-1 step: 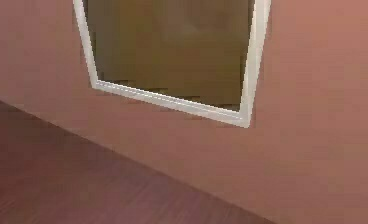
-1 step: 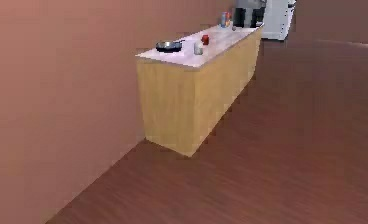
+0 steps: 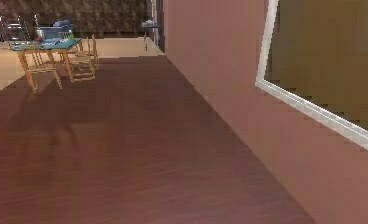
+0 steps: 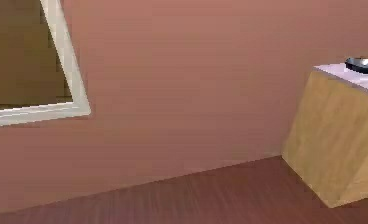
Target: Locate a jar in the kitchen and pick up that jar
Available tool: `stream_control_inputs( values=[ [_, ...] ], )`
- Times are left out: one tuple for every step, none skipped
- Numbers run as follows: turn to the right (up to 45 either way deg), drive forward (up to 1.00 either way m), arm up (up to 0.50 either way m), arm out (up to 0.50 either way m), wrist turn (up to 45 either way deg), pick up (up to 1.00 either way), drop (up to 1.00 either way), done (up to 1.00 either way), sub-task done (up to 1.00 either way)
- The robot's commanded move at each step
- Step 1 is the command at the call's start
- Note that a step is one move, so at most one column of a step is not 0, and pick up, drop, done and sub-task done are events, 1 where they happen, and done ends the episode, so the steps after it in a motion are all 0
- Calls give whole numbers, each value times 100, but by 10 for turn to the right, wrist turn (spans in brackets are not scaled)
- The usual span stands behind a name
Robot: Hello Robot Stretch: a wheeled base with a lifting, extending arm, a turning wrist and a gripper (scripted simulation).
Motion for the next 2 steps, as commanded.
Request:
stream_control_inputs(
  values=[
    [-150, 0, 0, 0, 0, 0, 0, 0, 0],
    [0, 100, 0, 0, 0, 0, 0, 0, 0]
  ],
)
